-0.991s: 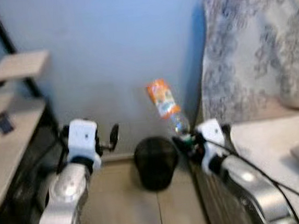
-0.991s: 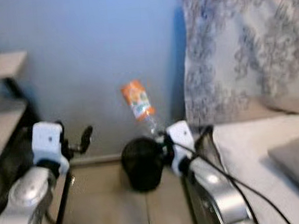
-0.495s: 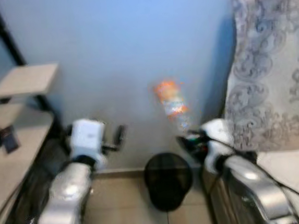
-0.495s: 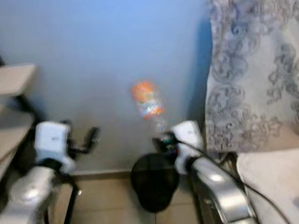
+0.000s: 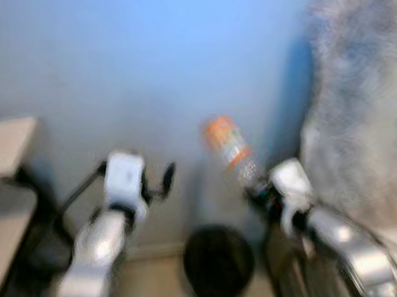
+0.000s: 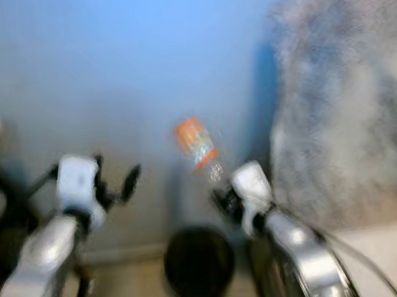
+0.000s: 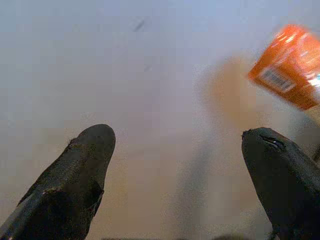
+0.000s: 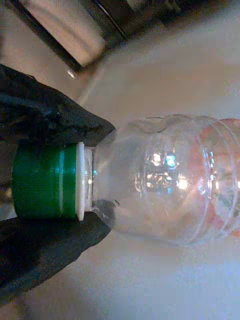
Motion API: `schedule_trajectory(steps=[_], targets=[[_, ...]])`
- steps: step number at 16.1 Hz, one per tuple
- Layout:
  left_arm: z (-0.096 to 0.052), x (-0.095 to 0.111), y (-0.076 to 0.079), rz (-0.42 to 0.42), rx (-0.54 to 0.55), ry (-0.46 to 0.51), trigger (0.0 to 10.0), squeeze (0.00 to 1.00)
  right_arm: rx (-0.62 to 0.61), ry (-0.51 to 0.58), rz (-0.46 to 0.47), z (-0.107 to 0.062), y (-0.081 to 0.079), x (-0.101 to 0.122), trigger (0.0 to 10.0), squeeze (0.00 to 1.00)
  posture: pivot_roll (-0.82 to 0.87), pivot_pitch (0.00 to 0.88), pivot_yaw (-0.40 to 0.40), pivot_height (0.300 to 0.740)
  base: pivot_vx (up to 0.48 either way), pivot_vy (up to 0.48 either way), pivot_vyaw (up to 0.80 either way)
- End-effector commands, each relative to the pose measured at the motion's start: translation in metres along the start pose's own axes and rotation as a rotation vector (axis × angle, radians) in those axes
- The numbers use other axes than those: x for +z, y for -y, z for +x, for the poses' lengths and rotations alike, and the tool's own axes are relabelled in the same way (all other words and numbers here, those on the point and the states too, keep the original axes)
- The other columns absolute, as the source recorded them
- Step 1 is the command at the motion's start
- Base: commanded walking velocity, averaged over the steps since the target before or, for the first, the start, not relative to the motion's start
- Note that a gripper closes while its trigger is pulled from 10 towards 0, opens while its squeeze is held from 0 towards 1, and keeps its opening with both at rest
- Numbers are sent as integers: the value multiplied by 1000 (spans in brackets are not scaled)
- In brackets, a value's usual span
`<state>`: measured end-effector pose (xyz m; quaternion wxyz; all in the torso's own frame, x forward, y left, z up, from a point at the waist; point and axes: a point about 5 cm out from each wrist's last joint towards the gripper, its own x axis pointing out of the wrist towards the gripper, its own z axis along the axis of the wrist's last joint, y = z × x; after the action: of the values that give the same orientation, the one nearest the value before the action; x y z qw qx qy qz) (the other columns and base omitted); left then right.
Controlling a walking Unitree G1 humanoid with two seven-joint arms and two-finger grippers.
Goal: Clean up the room
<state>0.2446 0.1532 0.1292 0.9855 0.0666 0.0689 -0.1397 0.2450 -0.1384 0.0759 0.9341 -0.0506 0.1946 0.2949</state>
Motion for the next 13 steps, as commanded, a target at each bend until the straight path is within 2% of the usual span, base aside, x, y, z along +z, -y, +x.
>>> schedule_trajectory(steps=[1,4,6,9,11,12,13], targets=[[-1,0,7,-4,-61,-8,10000,0,-20,-62,-32,-9,16,-7,10000,0,13,0,9,740,0,0,0],[-7,-12,11,33,-149,-85,10000,0,55,-115,-103,-17,23,-11,10000,0,17,0,0,740,0,0,0],[-12,-17,11,41,-212,-122,10000,0,90,-182,-155,-15,25,-17,10000,0,25,0,-10,740,0,0,0],[-22,-28,4,115,-338,-227,10000,0,77,-283,-204,5,25,-32,10000,0,36,0,-28,740,0,0,0],[-25,-31,0,132,-354,-252,10000,0,87,-315,-216,12,24,-37,10000,0,34,0,-32,740,0,0,0],[-28,-34,-3,148,-376,-278,10000,0,83,-379,-211,26,22,-46,10000,0,34,0,-38,740,0,0,0],[-30,-34,-4,153,-385,-288,10000,0,86,-403,-212,31,21,-49,10000,0,34,0,-38,740,0,0,0]])
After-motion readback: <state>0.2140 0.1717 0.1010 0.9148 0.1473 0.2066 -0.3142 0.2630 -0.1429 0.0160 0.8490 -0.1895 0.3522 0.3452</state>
